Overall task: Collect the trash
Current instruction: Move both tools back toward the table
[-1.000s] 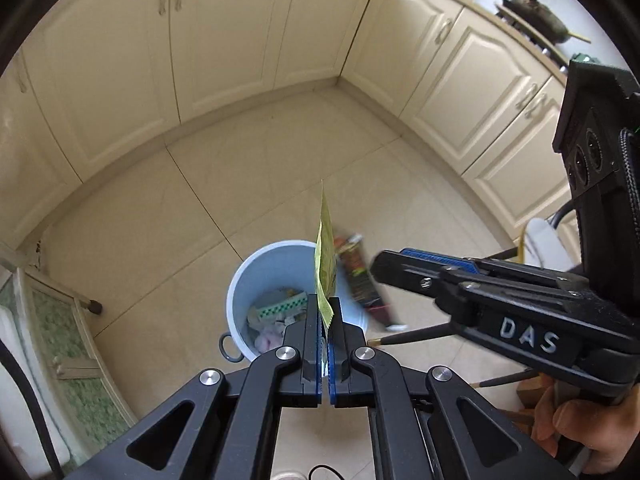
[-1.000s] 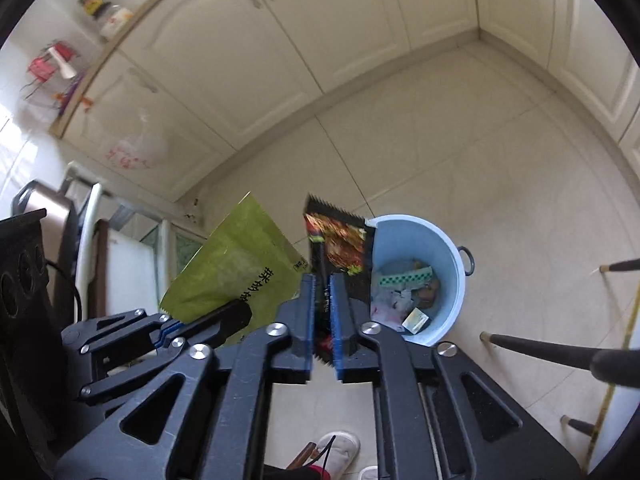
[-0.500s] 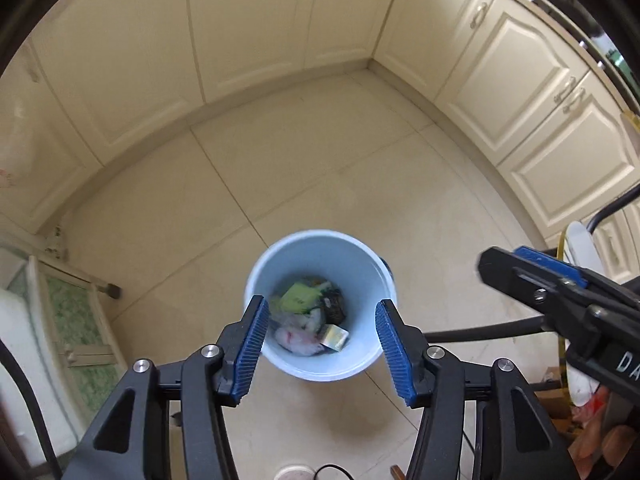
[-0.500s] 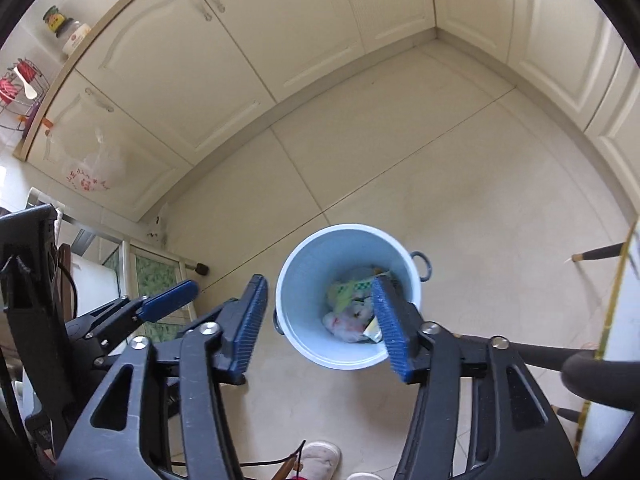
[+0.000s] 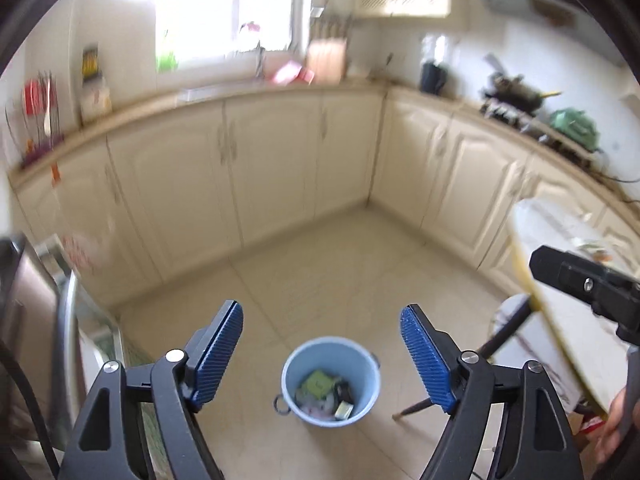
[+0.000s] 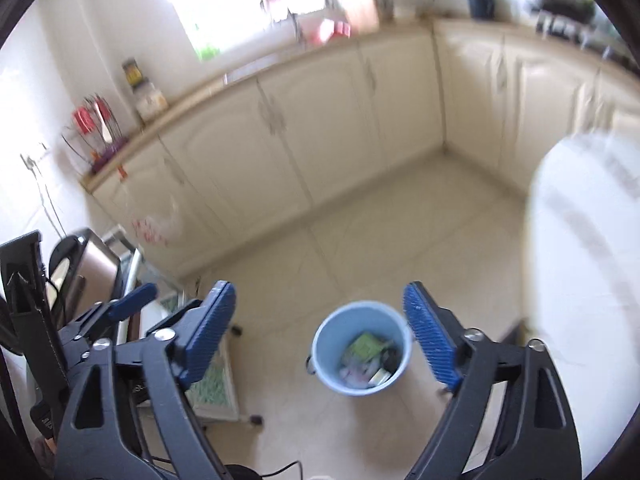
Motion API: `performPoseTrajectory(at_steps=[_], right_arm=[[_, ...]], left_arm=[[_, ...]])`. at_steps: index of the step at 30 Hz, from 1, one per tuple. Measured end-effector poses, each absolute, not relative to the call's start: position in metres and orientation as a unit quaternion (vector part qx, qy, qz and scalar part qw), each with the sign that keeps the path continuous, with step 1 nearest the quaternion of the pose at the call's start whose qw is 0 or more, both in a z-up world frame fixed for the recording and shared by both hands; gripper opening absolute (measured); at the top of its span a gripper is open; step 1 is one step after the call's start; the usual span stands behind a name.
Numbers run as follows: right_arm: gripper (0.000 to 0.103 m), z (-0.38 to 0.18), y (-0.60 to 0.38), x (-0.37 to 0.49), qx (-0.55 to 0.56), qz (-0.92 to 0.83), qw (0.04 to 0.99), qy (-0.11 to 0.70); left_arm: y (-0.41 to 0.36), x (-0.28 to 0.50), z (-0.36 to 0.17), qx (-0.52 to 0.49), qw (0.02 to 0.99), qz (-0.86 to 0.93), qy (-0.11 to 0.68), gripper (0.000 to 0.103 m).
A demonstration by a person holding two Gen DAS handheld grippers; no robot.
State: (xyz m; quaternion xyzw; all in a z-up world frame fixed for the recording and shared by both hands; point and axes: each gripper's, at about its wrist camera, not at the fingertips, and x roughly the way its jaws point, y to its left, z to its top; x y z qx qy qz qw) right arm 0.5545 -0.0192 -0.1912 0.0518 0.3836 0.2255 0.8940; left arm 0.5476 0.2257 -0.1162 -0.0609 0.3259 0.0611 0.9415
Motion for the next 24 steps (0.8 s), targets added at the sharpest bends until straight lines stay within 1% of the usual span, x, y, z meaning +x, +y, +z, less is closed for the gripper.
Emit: performPoseTrajectory(at_steps=[2,3,5,6,7,10,14,17,18,20,22,23,24], right_arm=[[0.094,-0.158,-0.038,0.525,0.04,0.208,0.912,0.351],[0.096,-0.142,-0.05,0.508,0.038,0.205,0.919,0.334],[0.1,-0.115,-0.068,0.48,0.041,0.206,0.926,0.313],[0.102,-0.103,-0.079,0.465,0.043,0.202,0.93,0.304],[0.102,-0.091,-0.091,0.449,0.044,0.194,0.936,0.292],[0.103,-0.059,-0.119,0.402,0.053,0.169,0.95,0.256],[0.103,-0.027,-0.147,0.348,0.056,0.134,0.964,0.223],[0.103,-0.005,-0.164,0.309,0.055,0.107,0.972,0.2],[0.103,0.001,-0.169,0.298,0.053,0.097,0.975,0.192],[0.103,0.013,-0.177,0.276,0.047,0.082,0.98,0.174],[0.103,0.024,-0.181,0.256,0.039,0.059,0.985,0.158],[0.103,0.029,-0.182,0.247,0.035,0.049,0.987,0.148],[0.103,0.034,-0.184,0.239,0.032,0.039,0.989,0.139]], left_arm=[[0.212,0.528,-0.092,-0.05,0.952,0.061,0.295,0.086],[0.205,0.509,-0.082,-0.045,0.958,0.061,0.278,0.087],[0.188,0.48,-0.064,-0.039,0.967,0.054,0.248,0.096],[0.182,0.472,-0.056,-0.036,0.97,0.049,0.235,0.097],[0.173,0.458,-0.053,-0.032,0.974,0.045,0.221,0.097],[0.149,0.42,-0.039,-0.026,0.982,0.029,0.183,0.102],[0.13,0.375,-0.038,-0.012,0.988,0.016,0.151,0.102],[0.117,0.331,-0.036,-0.024,0.992,0.009,0.125,0.102],[0.103,0.289,-0.046,-0.028,0.993,0.003,0.117,0.102],[0.104,0.269,-0.045,-0.027,0.994,-0.002,0.102,0.102],[0.106,0.203,-0.062,-0.02,0.996,-0.003,0.086,0.102],[0.105,0.189,-0.066,-0.018,0.997,-0.003,0.077,0.102],[0.096,0.151,-0.076,-0.014,0.997,0.001,0.07,0.102]])
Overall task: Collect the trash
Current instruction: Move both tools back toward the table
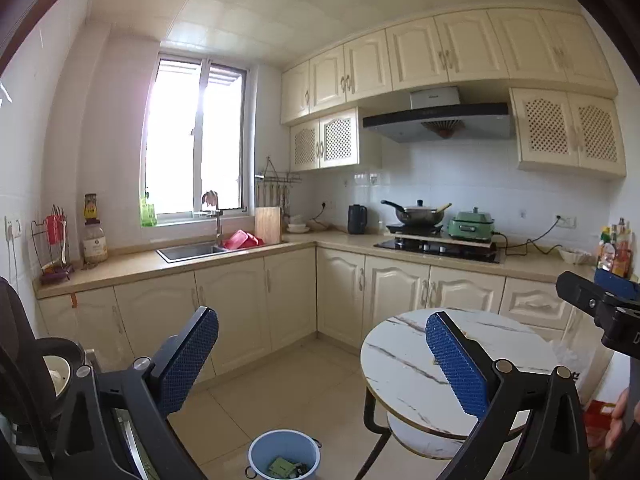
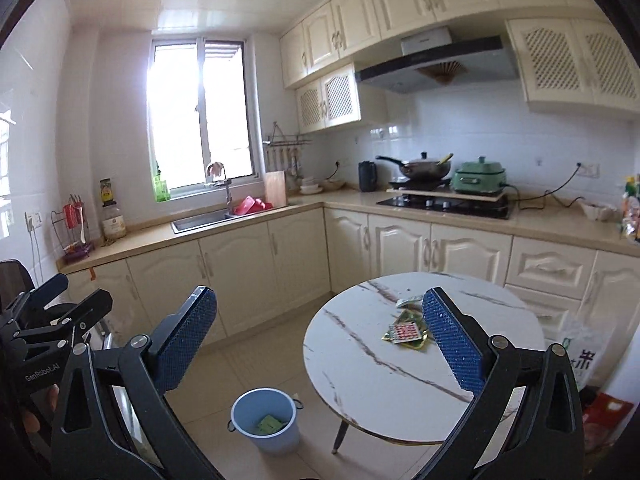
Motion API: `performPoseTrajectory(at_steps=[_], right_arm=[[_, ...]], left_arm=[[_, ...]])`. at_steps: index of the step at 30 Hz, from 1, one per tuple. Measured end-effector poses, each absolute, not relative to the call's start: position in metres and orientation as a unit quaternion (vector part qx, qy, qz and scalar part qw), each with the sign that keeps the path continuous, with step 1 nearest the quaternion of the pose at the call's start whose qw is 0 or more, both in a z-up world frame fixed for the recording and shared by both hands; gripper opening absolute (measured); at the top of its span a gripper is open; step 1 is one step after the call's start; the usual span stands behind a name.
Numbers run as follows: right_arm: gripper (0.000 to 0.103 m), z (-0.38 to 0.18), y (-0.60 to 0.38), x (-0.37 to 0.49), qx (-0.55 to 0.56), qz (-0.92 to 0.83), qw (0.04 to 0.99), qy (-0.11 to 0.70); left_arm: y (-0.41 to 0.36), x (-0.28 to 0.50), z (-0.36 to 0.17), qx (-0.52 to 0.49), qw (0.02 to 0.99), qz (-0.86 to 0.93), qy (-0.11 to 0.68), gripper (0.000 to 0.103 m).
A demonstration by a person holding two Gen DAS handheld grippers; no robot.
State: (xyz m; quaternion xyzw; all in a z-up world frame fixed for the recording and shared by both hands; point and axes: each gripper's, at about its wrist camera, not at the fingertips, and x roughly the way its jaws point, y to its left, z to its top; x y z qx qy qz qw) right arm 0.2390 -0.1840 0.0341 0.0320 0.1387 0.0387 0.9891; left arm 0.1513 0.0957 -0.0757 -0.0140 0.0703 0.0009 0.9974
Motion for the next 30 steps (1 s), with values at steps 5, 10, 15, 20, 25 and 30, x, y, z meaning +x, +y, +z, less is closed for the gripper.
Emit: performPoseTrajectory(at_steps=[5,10,15,20,25,30], right_arm=[[0.103,0.048,-0.184,0.212,0.027,0.02,0.993,0.112],[0.103,0.054,-0.186,0.203,0.024,0.011,0.994,0.105],[0.103,0.05,-0.19,0.204,0.029,0.006,0.994,0.107],[0.103,0.045,-0.19,0.204,0.031,0.001,0.993,0.113],[0.103,0.041,-0.195,0.212,0.03,-0.004,0.992,0.119],[0.103,0.026,-0.214,0.245,0.011,-0.038,0.987,0.153]], left_arm=[[0.071,0.096,-0.106,-0.001,0.998,0.004,0.056,0.102],[0.048,0.064,-0.112,0.006,0.998,-0.004,0.056,0.102],[0.049,0.07,-0.103,0.006,0.998,-0.007,0.058,0.102],[0.05,0.086,-0.091,0.006,0.998,-0.008,0.06,0.102],[0.048,0.11,-0.081,0.006,0.997,-0.014,0.071,0.102],[0.043,0.148,-0.086,0.002,0.994,-0.02,0.107,0.102]])
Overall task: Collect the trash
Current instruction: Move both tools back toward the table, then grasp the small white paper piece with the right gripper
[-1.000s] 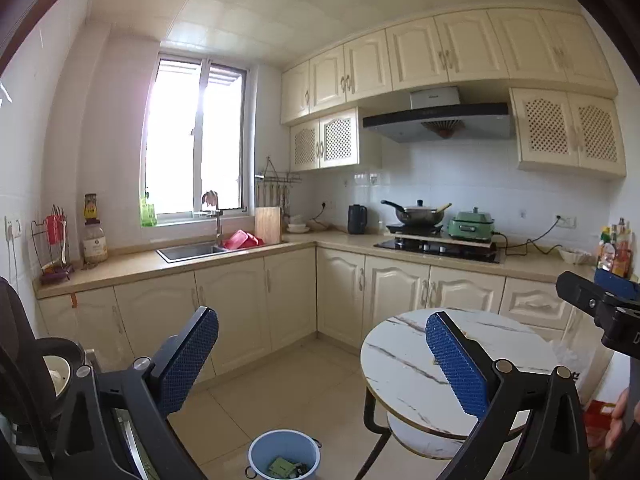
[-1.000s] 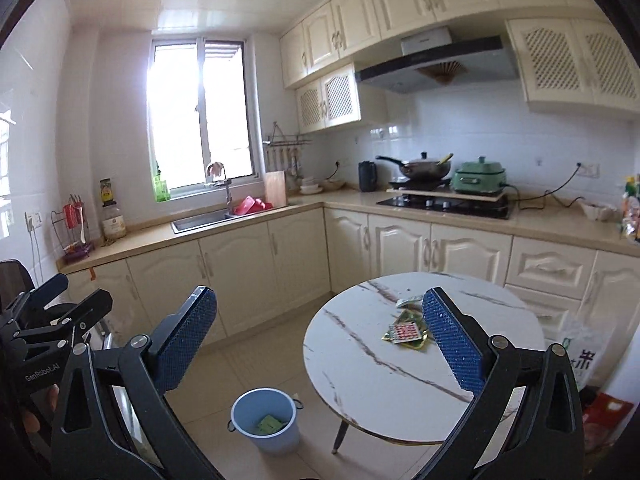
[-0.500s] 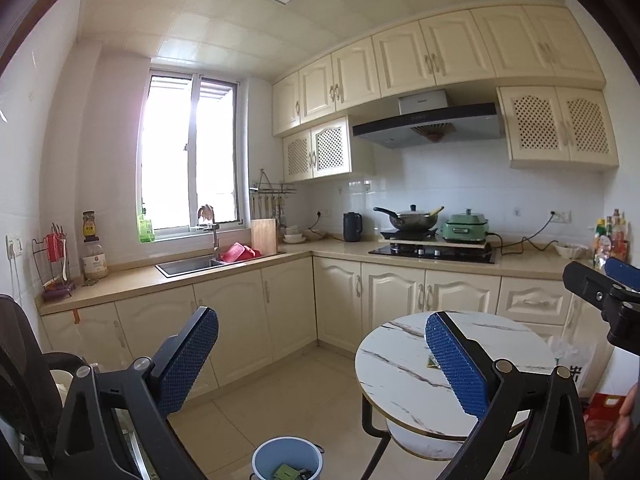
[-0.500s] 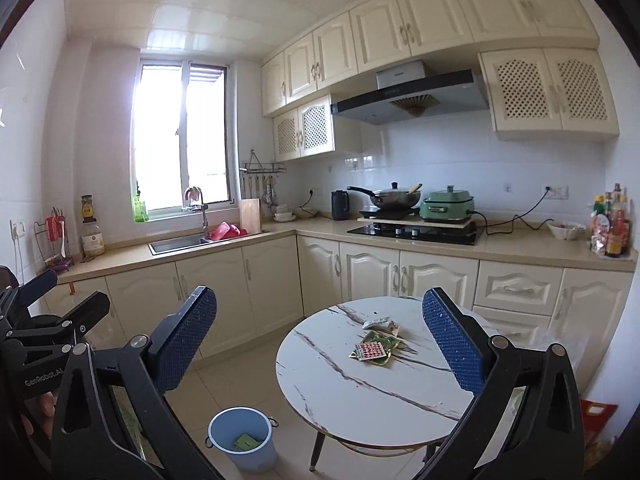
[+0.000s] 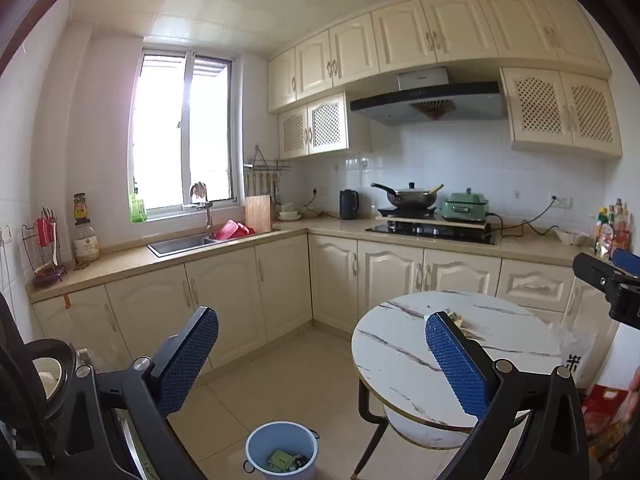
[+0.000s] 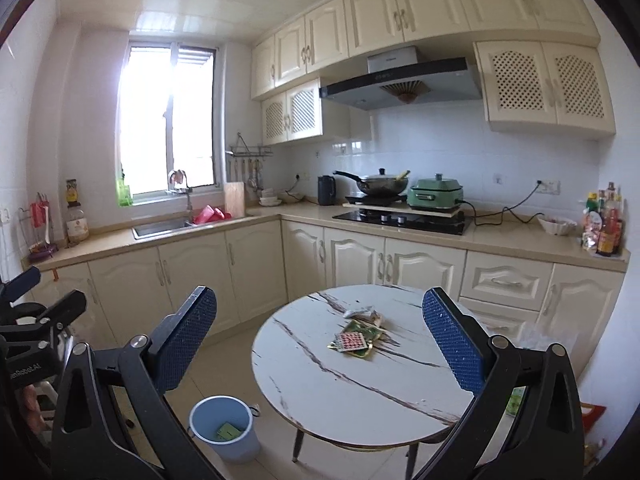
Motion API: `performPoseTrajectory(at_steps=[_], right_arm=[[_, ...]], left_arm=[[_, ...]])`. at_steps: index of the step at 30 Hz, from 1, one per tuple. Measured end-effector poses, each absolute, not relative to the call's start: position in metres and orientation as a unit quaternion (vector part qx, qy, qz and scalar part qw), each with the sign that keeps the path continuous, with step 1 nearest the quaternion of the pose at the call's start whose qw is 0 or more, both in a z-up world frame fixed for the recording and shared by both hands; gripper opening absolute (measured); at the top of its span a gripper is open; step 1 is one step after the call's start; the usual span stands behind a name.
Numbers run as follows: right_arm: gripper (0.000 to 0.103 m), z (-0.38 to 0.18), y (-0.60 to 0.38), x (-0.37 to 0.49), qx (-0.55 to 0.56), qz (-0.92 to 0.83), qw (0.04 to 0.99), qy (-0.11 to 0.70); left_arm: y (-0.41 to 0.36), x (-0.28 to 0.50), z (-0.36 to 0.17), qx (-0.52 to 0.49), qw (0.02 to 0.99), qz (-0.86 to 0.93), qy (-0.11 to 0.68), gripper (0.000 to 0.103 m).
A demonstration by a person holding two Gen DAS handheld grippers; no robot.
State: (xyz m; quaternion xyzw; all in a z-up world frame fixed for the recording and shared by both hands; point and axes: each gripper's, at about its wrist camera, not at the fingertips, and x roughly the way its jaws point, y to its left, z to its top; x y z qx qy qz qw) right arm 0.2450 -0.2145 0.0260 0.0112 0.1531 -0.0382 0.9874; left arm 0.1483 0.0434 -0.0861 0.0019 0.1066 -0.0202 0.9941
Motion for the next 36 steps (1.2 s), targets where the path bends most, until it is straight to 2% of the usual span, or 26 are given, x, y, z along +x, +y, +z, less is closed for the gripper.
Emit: performPoseTrajectory(at_steps=[11,21,34,36], right_arm=[[0.103,-0.042,-0.293,0.347,0.01,-0.079,0.962,0.262],[0.103,-0.1,-0.36,0.466,0.016,-0.05,0.943,0.329],[0.103,-0.221,-0.384,0.643,0.003,0.016,0.892,0.452],[0.1,-0.235,-0.388,0.656,0.017,0.029,0.886,0.462]], left_arm=[[-0.01,0.263,-0.089,-0.011,0.976,-0.084,0.201,0.102],[-0.073,0.422,-0.084,0.029,0.946,-0.127,0.298,0.102],[-0.135,0.618,-0.087,0.062,0.913,-0.183,0.359,0.102],[-0.146,0.644,-0.092,0.067,0.906,-0.194,0.37,0.102]])
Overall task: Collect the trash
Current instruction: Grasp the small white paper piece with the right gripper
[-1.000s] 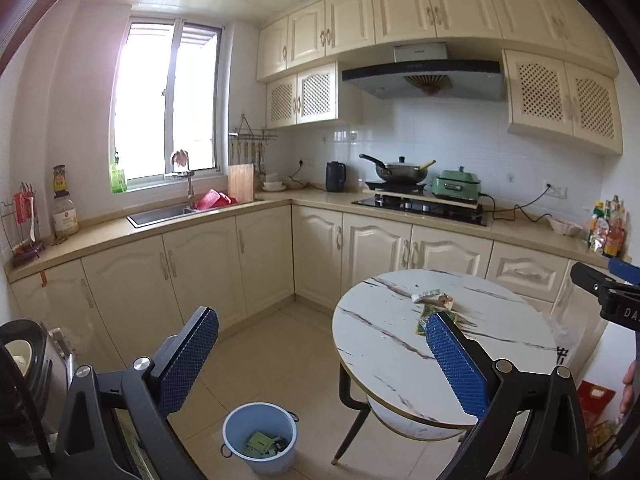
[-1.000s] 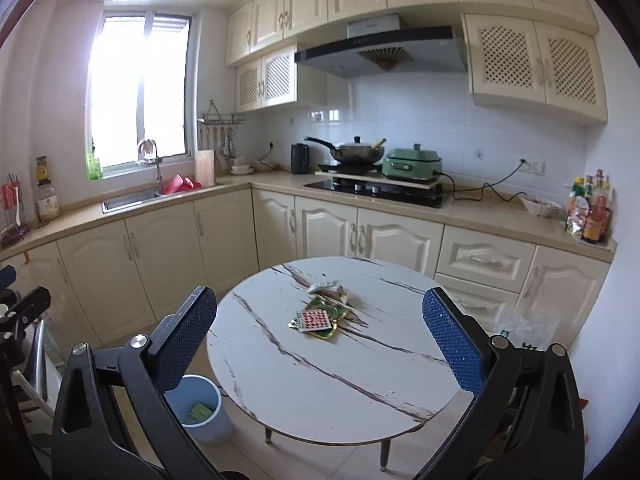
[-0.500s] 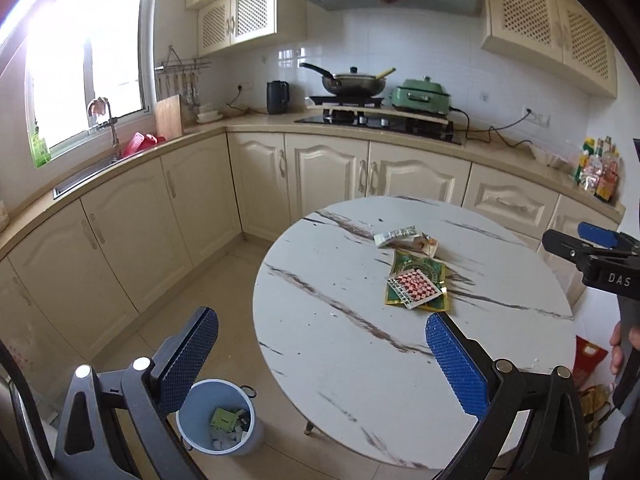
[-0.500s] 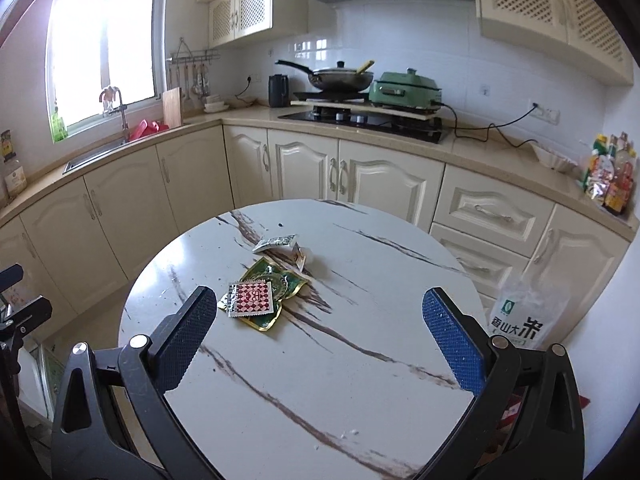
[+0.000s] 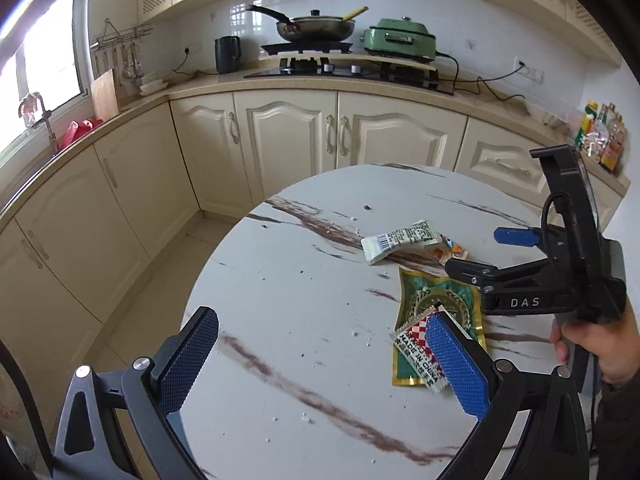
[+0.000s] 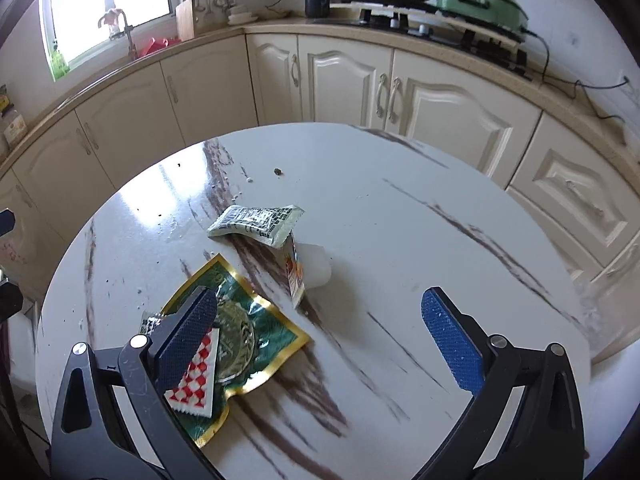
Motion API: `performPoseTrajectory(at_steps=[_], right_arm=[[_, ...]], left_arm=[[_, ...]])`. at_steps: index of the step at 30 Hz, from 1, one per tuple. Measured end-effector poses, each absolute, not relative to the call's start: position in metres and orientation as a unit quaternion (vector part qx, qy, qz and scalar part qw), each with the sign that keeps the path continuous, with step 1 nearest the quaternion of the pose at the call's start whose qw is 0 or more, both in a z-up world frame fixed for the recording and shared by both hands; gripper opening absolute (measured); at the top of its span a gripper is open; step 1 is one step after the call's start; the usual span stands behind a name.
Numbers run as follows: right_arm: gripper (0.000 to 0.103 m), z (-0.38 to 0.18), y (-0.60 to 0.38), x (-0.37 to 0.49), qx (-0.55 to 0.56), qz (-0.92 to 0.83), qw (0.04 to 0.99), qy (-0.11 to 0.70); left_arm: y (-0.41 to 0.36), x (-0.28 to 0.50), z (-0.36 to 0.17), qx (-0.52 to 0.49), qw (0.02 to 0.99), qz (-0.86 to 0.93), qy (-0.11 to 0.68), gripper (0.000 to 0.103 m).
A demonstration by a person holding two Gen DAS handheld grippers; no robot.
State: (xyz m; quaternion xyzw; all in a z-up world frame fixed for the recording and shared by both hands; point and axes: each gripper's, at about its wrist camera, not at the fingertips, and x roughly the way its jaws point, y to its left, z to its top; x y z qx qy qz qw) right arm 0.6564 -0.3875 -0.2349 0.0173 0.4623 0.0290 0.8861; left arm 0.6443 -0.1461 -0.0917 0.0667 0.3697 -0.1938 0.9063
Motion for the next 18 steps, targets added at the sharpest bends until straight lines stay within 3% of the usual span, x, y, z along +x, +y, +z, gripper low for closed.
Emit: performPoseTrajectory(at_steps=[2,4,6,9,12,18], right_arm=[[0.096,-0.243,-0.388,0.664,0.005,0.03,0.885,0.465],[0.075,-0.246,-0.389,0.666,0.005,0.04,0.885,0.465],[0.042,-0.249,-0.39,0.669,0.004,0.047,0.882,0.468],[0.036,-0.253,-0.387,0.673,-0.011,0.063,0.881,0.469],[0.023,-0.251,-0.385,0.673,0.0,0.097,0.877,0.47],[0.021,-0.248,-0.388,0.666,0.001,0.111,0.875,0.471]], left_arm=[[-0.159,0.666,-0.097,0.085,0.904,-0.203,0.368,0.102],[-0.173,0.686,-0.102,0.097,0.897,-0.216,0.373,0.102],[-0.184,0.701,-0.112,0.099,0.895,-0.219,0.377,0.102],[-0.196,0.713,-0.125,0.114,0.892,-0.227,0.374,0.102],[-0.205,0.723,-0.135,0.124,0.89,-0.216,0.382,0.102],[-0.231,0.725,-0.145,0.144,0.889,-0.238,0.365,0.102]])
